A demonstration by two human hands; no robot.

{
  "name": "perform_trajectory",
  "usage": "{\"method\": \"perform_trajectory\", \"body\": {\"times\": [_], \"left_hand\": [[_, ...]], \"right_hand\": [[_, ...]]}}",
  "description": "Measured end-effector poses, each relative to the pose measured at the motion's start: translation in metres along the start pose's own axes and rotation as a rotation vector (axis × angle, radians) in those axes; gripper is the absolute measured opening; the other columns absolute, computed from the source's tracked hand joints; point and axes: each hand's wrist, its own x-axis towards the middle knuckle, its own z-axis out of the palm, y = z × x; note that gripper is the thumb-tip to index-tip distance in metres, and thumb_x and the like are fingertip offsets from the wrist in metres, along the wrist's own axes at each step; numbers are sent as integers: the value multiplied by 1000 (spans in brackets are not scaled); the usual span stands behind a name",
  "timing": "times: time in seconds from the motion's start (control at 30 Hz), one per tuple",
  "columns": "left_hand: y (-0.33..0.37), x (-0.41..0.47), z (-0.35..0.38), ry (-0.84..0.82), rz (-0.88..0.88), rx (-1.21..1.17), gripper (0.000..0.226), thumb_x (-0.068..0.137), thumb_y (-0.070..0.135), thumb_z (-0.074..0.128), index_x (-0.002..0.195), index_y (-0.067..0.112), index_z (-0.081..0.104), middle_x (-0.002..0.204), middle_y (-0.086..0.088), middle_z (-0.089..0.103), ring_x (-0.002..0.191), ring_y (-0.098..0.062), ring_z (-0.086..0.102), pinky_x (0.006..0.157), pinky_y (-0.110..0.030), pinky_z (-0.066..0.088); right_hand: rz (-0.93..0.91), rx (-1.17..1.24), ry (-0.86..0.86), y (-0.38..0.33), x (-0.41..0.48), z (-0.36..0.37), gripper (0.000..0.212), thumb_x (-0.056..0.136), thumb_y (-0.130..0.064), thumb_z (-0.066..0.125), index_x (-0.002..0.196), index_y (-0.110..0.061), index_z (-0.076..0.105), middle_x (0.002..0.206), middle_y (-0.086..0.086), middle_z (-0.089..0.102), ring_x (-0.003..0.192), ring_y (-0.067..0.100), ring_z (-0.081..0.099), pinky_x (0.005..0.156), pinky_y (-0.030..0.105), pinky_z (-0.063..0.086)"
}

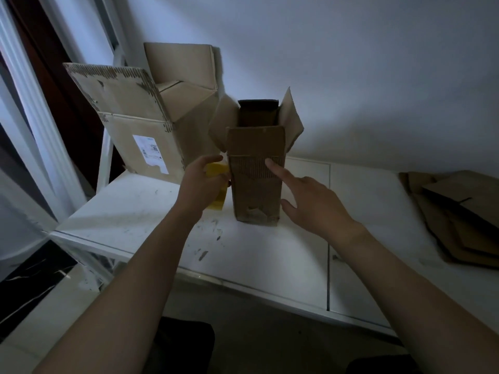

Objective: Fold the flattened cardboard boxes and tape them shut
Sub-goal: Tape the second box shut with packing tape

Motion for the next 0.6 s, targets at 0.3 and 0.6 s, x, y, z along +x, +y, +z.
{"method": "perform_trajectory", "body": {"times": [0.3,0.6], "left_hand": [[-15,43,-42,64,-50,77,36,94,20,65,129,26,60,117,3,46,105,-24,46,83,-39,42],[-35,42,-64,-27,-87,139,35,91,15,68,122,28,61,117,8,52,87,-14,56,72,-28,44]], "right_hand": [[74,-82,-64,-34,74,25,90,95,-31,52,150,-58,-14,75,4,45,67,23,44,57,32,36],[140,-163,-181,-44,115,45,77,97,-42,50,155,-52,1,128,14,56,108,35,54,76,39,38]]}}
